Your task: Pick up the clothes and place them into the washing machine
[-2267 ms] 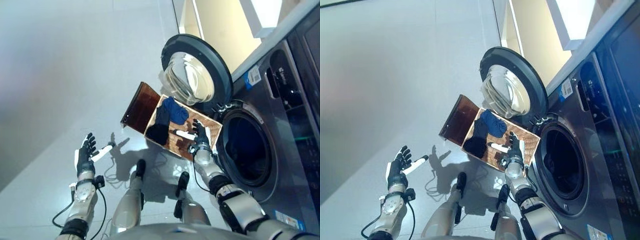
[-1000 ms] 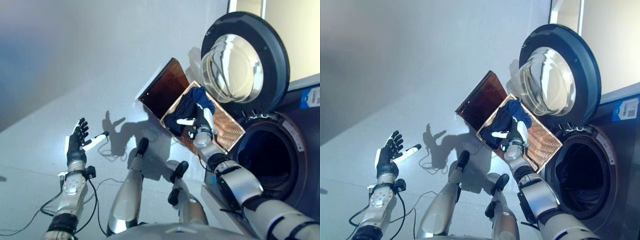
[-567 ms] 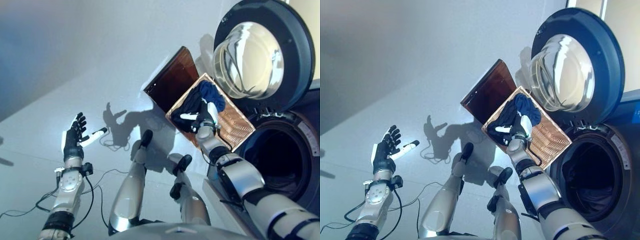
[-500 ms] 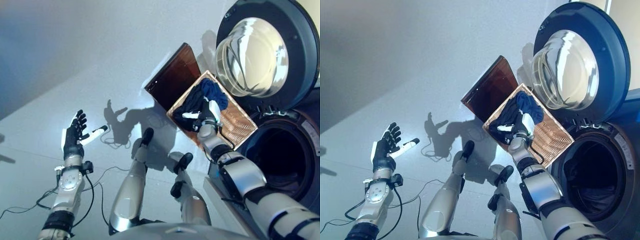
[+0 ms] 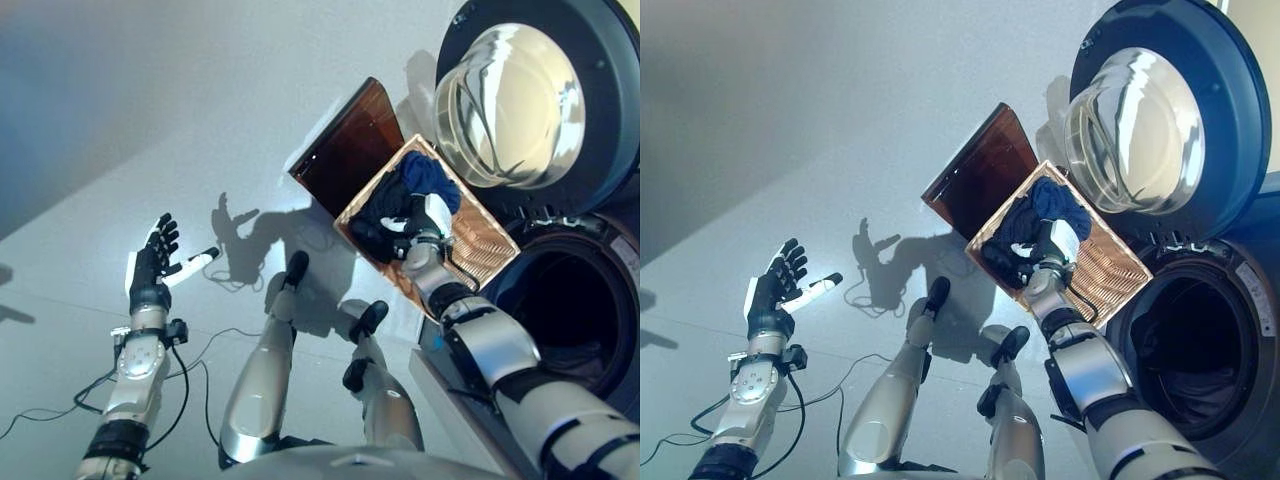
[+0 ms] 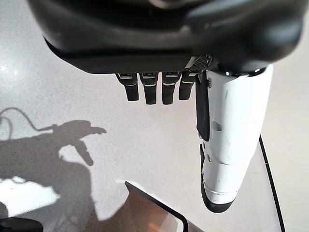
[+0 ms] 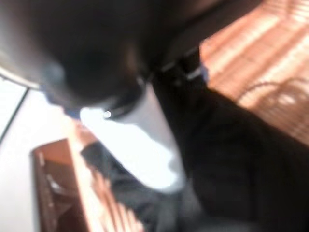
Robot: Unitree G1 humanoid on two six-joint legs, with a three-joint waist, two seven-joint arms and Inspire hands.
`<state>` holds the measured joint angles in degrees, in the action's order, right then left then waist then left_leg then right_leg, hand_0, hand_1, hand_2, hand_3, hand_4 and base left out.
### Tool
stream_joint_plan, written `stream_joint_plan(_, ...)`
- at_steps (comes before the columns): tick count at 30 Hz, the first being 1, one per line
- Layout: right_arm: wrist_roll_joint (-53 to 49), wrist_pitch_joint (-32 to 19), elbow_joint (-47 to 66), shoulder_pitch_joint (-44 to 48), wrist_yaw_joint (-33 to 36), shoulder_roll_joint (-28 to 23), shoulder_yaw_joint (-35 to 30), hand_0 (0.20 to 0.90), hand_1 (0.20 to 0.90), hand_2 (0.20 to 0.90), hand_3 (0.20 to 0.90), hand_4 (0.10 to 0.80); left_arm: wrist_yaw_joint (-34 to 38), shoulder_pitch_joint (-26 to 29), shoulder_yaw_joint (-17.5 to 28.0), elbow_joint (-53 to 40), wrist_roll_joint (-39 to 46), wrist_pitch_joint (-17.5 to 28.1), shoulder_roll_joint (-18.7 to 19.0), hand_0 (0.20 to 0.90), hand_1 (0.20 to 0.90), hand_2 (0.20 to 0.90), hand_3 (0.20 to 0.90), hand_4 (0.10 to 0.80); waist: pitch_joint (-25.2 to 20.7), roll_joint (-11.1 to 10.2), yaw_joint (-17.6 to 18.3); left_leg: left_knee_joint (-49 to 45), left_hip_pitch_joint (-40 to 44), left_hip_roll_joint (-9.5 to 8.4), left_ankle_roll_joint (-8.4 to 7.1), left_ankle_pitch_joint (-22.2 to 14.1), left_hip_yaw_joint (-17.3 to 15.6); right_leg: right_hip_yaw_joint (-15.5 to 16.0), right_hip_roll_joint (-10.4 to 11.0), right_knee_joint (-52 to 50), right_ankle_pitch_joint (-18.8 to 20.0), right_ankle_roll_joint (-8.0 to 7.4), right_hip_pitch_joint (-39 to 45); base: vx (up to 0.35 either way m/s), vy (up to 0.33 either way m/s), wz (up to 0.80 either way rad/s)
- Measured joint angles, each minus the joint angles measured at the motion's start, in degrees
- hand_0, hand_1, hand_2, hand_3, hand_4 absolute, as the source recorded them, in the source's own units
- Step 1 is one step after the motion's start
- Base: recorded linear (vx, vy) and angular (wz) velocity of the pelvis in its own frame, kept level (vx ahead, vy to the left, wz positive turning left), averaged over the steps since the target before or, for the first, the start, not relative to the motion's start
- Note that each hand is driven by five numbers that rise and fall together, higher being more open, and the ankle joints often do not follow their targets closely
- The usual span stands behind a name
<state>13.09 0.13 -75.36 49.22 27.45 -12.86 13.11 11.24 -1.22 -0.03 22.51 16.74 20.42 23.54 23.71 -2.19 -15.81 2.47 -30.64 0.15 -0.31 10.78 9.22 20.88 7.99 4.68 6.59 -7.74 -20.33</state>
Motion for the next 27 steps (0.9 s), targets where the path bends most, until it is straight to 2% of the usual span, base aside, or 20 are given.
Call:
stream_joint_plan(19, -0.2, -0.3, 0.4, -2.3, 0.0, 0.1, -1.1, 0.200, 0.200, 0.200, 0.200, 0.300, -0.1, 0.0, 0.1, 0.0, -0.1, 0.0, 1.9, 0.900, 0.900, 0.900, 0.900, 0.800, -0.1, -0.2, -0.2, -0.5, 1.5, -0.12, -0.08, 0.1, -0.1, 0.2, 0.1, -0.1, 0.5, 0.01, 2.0, -0.007, -0.002, 0.01)
stream_joint_plan(23, -2.4, -1.7, 4.7, -5.1, 0.0, -0.1, -2.5, 0.200, 0.200, 0.200, 0.200, 0.300, 0.0, 0.1, 1.3, 0.3, -0.1, -0.1, 1.9, 0.900, 0.900, 0.900, 0.900, 0.800, -0.2, -0.4, 1.2, -1.0, 1.5, -0.08, -0.20, 0.0, -0.2, 0.1, 0.0, -0.4, 0.5, 0.01, 2.0, 0.015, -0.015, -0.04)
stream_joint_plan(27, -5.2, -4.4, 15.3, -12.8, -1.0, 0.0, -2.3, 0.200, 0.200, 0.200, 0.200, 0.300, 0.4, 0.3, 2.4, 0.9, -0.1, -0.3, 1.8, 0.900, 0.900, 0.900, 0.900, 0.800, -0.5, -1.3, 3.0, -1.3, 2.4, -0.04, -0.21, -0.1, -0.4, -0.2, 0.0, -0.5, 0.6, 0.02, 3.0, 0.042, -0.032, -0.08)
